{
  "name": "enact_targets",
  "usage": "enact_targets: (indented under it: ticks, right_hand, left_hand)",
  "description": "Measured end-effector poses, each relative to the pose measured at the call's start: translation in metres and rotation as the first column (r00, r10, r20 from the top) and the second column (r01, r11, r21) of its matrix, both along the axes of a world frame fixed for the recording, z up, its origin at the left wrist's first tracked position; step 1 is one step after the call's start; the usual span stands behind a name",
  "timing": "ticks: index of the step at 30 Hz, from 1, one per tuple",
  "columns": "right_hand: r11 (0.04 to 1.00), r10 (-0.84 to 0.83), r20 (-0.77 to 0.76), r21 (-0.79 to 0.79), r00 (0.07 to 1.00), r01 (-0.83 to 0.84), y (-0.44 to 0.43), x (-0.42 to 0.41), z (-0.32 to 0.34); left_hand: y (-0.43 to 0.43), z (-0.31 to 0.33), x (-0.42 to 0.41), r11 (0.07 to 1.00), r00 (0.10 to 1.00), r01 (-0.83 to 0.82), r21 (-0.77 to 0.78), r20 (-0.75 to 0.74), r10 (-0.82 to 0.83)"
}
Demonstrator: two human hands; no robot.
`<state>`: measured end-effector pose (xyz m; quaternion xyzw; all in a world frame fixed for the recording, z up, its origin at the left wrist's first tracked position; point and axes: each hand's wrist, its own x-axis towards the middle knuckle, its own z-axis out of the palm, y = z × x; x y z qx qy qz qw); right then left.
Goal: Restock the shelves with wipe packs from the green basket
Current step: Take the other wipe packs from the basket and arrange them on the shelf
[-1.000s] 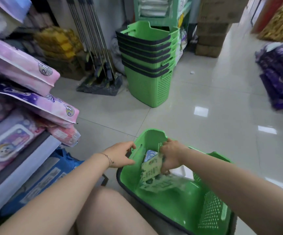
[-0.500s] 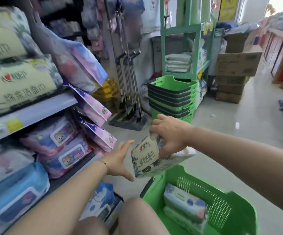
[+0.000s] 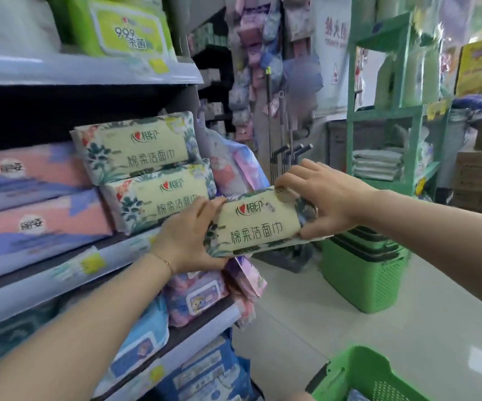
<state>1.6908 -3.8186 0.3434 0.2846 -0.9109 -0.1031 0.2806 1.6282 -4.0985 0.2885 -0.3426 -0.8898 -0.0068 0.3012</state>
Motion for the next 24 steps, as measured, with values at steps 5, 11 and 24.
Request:
enact_targets:
  ticks: [5,11,24]
  right_hand:
    - [0.999,0.032,-0.118,0.038,0.993,-0.028,-0.016,-0.012,0.021]
    - [0.986,0.157,-0.307,-0.004,0.939,-0.166,-0.045,-0.034,0.05]
    - [0.986,0.052,-0.315,-0.134,0.948,-0.098,-0.116,-0.105,0.064]
  left_hand:
    - [-0.04,0.049,0.018,0.996,0.974,-0.03,-0.082,-0.228,0.01]
    - [-0.078,0.102,0.031,0.971,0.823,-0.193,-0.14,-0.561,0.082]
    - [-0.127,0.132,0.001,0.92,0.762,-0.362,-0.154,-0.617,0.196]
